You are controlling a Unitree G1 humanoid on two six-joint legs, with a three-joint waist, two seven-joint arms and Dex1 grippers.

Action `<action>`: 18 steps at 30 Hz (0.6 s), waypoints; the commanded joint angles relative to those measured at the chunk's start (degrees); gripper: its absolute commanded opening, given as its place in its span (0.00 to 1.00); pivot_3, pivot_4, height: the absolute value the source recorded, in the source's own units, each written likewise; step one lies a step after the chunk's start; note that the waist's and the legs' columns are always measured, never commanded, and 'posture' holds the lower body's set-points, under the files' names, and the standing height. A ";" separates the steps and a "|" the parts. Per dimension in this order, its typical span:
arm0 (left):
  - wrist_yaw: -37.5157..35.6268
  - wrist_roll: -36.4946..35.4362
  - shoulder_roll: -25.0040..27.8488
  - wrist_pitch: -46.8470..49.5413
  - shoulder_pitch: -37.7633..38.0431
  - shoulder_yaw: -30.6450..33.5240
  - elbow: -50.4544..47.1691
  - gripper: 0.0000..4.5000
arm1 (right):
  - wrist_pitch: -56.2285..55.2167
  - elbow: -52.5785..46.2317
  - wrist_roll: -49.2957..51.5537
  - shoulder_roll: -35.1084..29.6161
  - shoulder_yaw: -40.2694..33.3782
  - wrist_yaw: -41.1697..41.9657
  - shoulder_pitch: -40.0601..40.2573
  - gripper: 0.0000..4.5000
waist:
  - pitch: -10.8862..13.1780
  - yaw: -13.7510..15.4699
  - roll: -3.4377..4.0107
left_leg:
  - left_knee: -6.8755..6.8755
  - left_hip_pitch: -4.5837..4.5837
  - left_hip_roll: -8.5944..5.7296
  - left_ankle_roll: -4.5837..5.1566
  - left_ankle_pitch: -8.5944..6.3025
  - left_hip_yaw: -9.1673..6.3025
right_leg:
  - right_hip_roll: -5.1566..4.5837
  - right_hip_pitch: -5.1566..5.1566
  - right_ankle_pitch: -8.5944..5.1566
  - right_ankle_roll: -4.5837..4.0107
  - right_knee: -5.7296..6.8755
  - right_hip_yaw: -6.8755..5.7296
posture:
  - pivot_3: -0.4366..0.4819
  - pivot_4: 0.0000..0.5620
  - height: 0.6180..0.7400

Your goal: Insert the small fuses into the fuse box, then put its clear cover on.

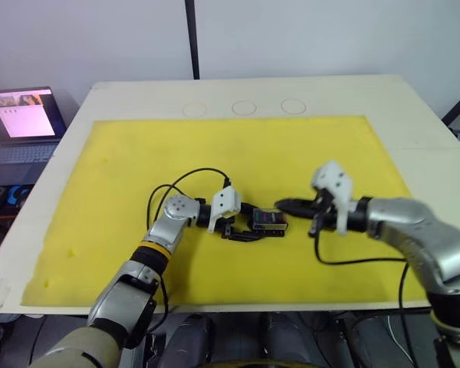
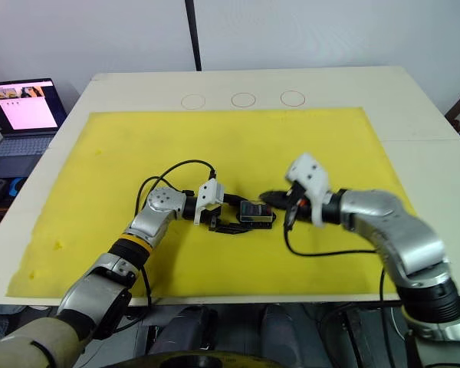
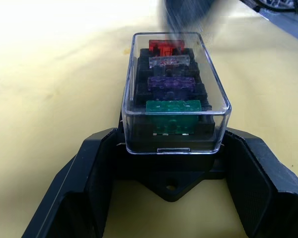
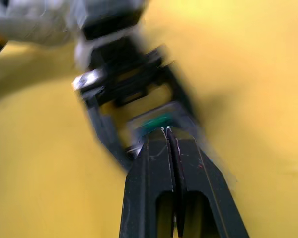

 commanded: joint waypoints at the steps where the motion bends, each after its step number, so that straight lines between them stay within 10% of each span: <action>1: 1.52 -0.07 0.62 1.02 0.45 1.45 -0.48 0.70 | -1.61 -3.57 0.51 -6.14 -7.03 3.21 3.08 0.05 | 0.02 0.20 -0.02 | -0.02 0.00 0.00 0.00 0.00 -0.01 | 0.00 0.00 0.00 0.00 -0.01 -0.01 | 0.48 0.27 1.00; 5: 0.17 -1.11 3.54 3.72 1.54 2.17 -4.12 1.00 | -9.69 -1.16 -3.32 -10.70 -11.16 7.08 9.08 0.28 | 0.15 -0.21 -0.14 | -0.02 -0.01 0.01 0.03 -0.02 -0.01 | 0.02 0.02 -0.01 0.00 -0.02 -0.06 | 0.48 0.27 1.00; 14: 2.41 -8.92 21.50 14.32 4.61 16.18 -17.69 1.00 | -22.29 4.37 -9.13 -11.68 -19.12 10.13 19.16 0.99 | 0.70 -1.29 -0.09 | -0.06 -0.04 0.17 0.03 -0.02 0.07 | 0.14 -0.14 0.00 -0.03 0.07 0.06 | 0.48 0.27 1.00; 18: 8.58 -5.39 27.10 11.65 3.24 20.48 -14.96 1.00 | -21.94 5.88 -9.92 -10.86 -20.50 8.20 20.80 0.99 | 0.73 -0.52 -0.05 | -0.03 -0.02 0.12 -0.06 -0.07 0.09 | 0.07 -0.09 0.00 -0.02 0.01 0.07 | 0.48 0.27 1.00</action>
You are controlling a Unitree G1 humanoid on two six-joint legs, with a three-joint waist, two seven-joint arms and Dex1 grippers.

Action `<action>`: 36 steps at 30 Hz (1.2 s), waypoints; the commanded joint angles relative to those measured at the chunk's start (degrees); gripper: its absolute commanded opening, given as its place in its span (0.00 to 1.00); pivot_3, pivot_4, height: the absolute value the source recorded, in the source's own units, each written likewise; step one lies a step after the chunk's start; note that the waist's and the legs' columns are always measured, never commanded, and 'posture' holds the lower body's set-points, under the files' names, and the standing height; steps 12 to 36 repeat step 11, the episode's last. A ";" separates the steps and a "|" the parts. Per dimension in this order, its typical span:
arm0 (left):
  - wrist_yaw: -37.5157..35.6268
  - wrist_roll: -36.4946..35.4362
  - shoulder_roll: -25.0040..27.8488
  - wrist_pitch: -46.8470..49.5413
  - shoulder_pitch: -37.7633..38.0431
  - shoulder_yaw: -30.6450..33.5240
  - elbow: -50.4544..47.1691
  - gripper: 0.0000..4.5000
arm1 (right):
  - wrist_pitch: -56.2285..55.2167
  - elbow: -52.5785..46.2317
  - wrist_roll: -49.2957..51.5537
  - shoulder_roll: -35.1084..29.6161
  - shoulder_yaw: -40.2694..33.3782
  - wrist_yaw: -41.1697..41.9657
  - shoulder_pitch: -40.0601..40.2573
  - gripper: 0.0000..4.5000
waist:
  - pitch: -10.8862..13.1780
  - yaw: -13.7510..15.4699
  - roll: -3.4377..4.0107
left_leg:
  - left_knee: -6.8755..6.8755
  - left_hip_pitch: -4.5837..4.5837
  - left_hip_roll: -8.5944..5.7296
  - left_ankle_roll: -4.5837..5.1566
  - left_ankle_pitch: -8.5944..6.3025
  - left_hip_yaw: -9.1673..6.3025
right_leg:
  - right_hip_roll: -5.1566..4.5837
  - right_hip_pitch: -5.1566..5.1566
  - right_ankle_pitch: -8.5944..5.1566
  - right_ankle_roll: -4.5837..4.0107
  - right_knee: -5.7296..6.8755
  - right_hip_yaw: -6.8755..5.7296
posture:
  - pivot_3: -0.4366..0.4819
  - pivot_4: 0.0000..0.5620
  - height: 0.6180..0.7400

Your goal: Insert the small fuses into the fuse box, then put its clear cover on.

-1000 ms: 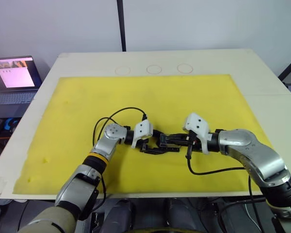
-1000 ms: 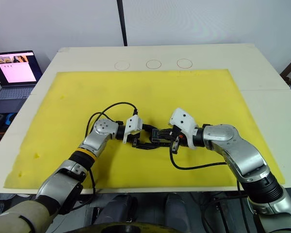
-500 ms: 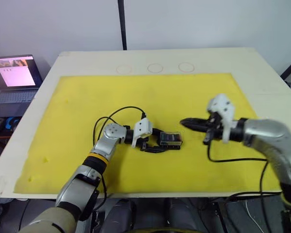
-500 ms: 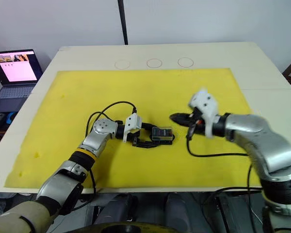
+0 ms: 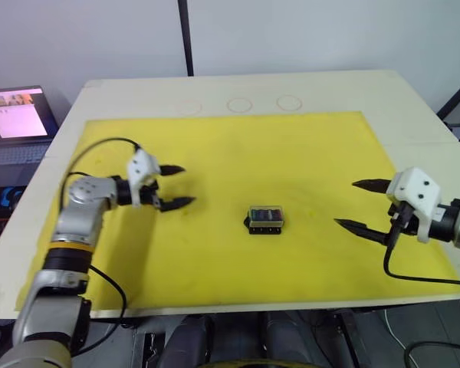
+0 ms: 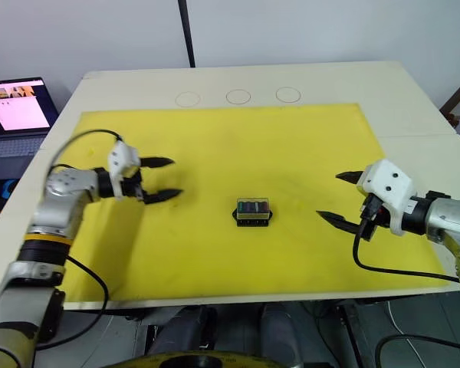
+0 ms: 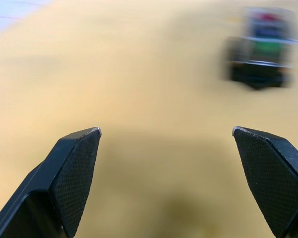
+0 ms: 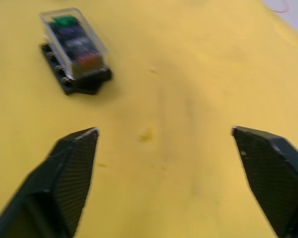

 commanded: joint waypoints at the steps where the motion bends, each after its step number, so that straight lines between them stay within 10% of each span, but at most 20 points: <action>1: 4.75 2.34 3.30 -2.75 -1.83 2.93 1.15 1.00 | 0.06 0.34 -0.37 0.60 -2.78 -1.49 0.95 0.99 | 0.01 0.63 -0.02 | 0.01 0.00 0.00 -0.02 -0.01 0.00 | 0.00 0.00 0.00 0.00 0.00 0.00 | 0.48 0.27 1.00; 36: 7.83 3.19 4.02 -3.36 -3.09 2.83 4.77 1.00 | 0.87 1.18 -0.26 2.09 -2.42 -5.23 -1.35 0.99 | 0.04 0.79 -0.01 | -0.01 -0.01 0.01 -0.08 -0.03 0.01 | 0.00 -0.03 0.00 0.00 0.00 0.00 | 0.48 0.27 1.00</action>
